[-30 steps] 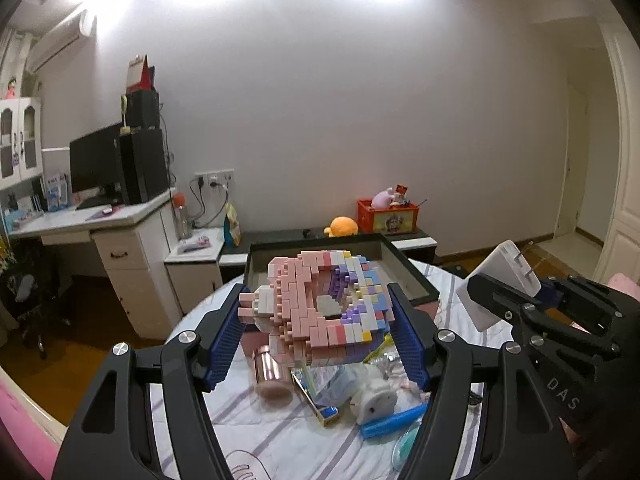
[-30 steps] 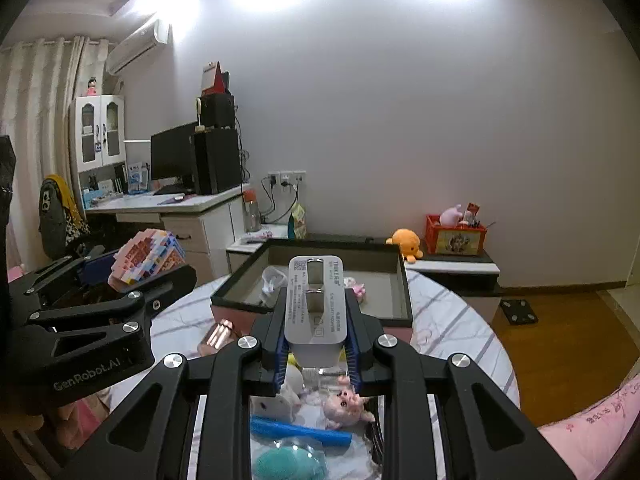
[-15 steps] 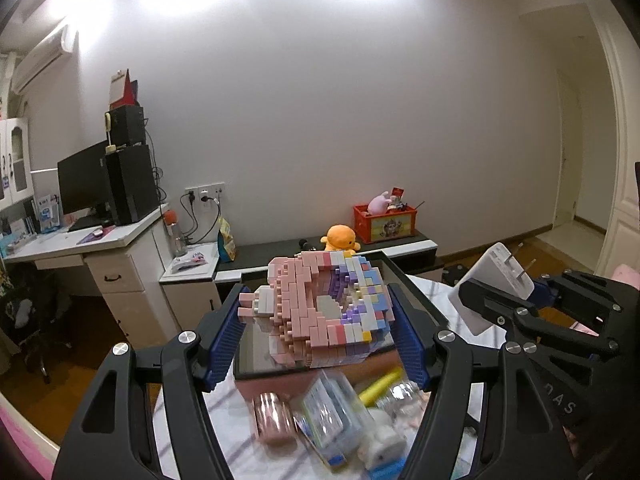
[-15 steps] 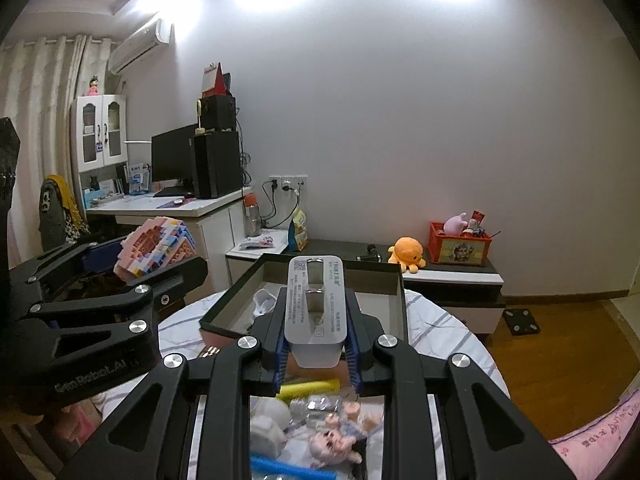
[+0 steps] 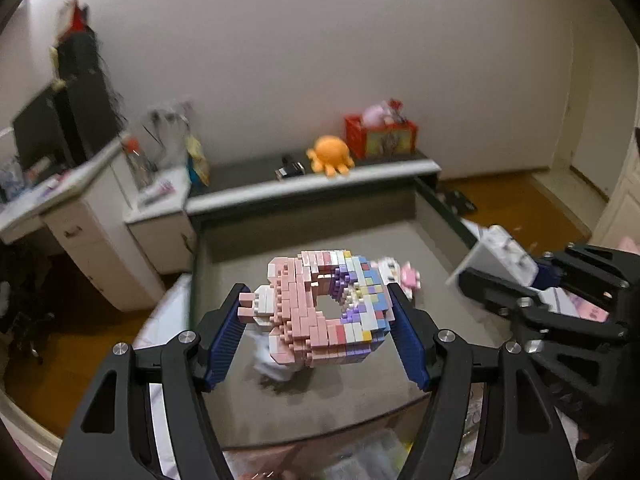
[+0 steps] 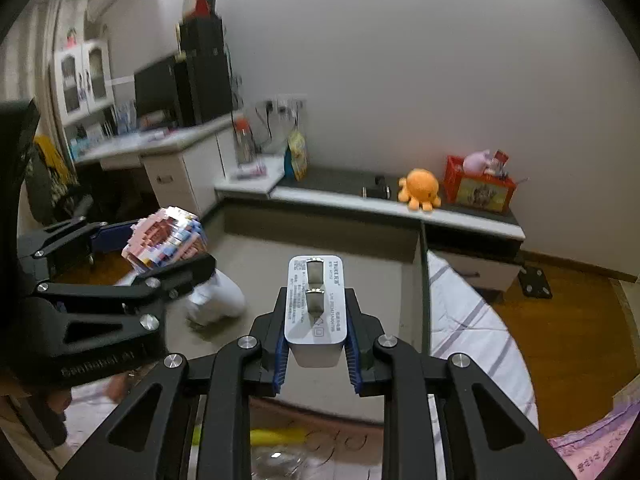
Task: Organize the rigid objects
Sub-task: 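Carry the donut and charger into the pink box and open both tools, then withdraw both open tools from the pink box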
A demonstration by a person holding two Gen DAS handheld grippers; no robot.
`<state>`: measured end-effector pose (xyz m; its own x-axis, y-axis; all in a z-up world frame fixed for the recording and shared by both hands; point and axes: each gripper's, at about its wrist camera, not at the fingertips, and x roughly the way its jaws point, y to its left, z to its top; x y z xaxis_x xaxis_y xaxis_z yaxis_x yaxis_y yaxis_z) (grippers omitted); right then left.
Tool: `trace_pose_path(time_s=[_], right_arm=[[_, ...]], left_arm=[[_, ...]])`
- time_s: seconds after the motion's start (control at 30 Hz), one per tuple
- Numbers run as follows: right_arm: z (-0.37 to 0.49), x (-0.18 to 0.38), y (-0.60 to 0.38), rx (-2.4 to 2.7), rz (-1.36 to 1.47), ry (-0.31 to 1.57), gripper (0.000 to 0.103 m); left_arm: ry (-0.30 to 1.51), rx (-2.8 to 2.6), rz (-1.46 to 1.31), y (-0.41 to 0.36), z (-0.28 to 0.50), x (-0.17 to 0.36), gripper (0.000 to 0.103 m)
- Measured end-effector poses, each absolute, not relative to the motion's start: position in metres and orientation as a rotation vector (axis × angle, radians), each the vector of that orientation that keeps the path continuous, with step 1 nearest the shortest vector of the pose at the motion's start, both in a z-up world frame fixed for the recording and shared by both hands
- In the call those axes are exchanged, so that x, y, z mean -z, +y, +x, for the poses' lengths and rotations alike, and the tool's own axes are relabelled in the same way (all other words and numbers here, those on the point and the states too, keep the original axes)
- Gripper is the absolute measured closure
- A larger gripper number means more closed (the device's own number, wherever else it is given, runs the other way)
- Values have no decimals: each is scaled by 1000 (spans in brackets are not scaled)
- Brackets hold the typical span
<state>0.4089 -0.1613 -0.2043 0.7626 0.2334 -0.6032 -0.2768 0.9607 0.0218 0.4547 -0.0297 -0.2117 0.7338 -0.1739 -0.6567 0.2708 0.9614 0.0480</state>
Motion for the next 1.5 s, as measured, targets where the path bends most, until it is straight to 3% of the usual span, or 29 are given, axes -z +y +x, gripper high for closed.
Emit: trace_pose_path(time_s=[0.37, 0.53, 0.67, 0.8, 0.87, 1.0, 1.13, 1.5], right_arm=[[441, 254, -179, -233, -74, 854, 79], [436, 244, -183, -248, -35, 826, 76], [420, 228, -187, -246, 4, 767, 54], [389, 202, -189, -207, 14, 660, 20], [366, 185, -192, -207, 26, 588, 20], [317, 159, -191, -212, 42, 468, 14], [265, 139, -183, -194, 21, 354, 14], [182, 145, -173, -147, -7, 229, 13]], left_arm=[[809, 244, 209, -55, 471, 252, 32], [764, 209, 210, -52, 462, 240, 20], [690, 191, 158, -37, 437, 216, 10], [585, 152, 126, -19, 396, 188, 5], [532, 128, 107, -10, 373, 175, 1], [443, 96, 79, -2, 322, 153, 0], [365, 85, 60, 0, 274, 141, 0], [219, 16, 122, -8, 187, 147, 0]])
